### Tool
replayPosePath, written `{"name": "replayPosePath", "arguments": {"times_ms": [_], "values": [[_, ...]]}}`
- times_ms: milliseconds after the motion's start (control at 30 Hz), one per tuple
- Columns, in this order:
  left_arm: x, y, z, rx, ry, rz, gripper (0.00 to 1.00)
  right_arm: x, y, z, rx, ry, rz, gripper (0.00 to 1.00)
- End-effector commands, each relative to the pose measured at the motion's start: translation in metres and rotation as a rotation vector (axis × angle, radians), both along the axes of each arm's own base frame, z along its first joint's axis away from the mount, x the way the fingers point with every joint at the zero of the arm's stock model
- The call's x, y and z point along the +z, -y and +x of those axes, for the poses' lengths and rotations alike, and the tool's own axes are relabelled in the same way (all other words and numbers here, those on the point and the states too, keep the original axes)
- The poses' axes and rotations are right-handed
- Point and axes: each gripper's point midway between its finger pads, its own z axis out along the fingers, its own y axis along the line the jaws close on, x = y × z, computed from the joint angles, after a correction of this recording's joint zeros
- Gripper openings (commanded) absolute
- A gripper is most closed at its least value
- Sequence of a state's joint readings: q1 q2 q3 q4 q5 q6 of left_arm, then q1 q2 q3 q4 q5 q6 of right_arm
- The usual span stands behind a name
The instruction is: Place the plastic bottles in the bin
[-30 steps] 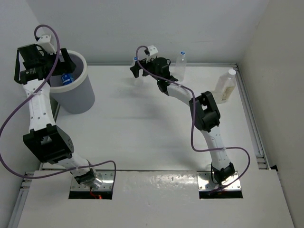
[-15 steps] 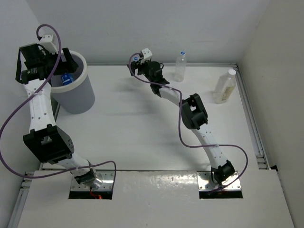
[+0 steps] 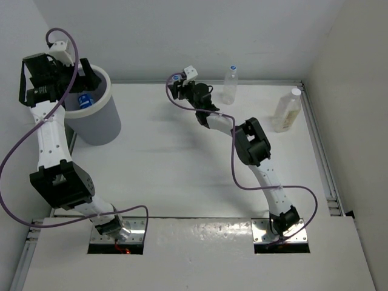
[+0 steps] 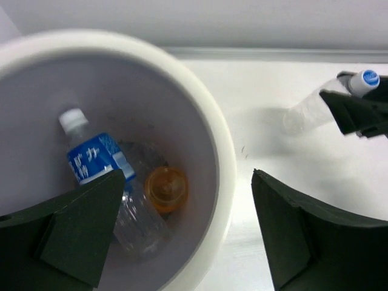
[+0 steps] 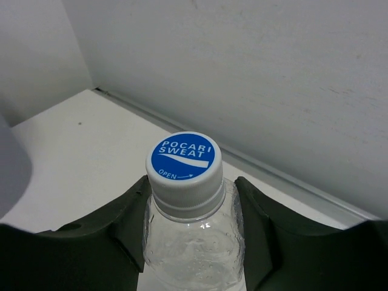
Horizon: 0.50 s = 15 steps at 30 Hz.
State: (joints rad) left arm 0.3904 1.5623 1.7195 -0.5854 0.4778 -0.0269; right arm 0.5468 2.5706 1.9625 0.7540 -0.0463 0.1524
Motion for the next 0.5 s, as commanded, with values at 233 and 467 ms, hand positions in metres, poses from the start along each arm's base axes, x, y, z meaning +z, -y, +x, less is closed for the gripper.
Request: {"name": "replayPosePath", "arguments": {"times_ms": [233, 467], "values": [[0.125, 0.093, -0.035, -0.484, 0.415, 0.028, 1.0, 0.232, 0.06, -0.091, 0.233, -0.023, 0.348, 0.0], [0.073, 0.229, -0.066, -0.724, 0.389, 0.116, 1.0, 0.259, 0.083, -0.145, 0.354, -0.199, 0.436, 0.0]]}}
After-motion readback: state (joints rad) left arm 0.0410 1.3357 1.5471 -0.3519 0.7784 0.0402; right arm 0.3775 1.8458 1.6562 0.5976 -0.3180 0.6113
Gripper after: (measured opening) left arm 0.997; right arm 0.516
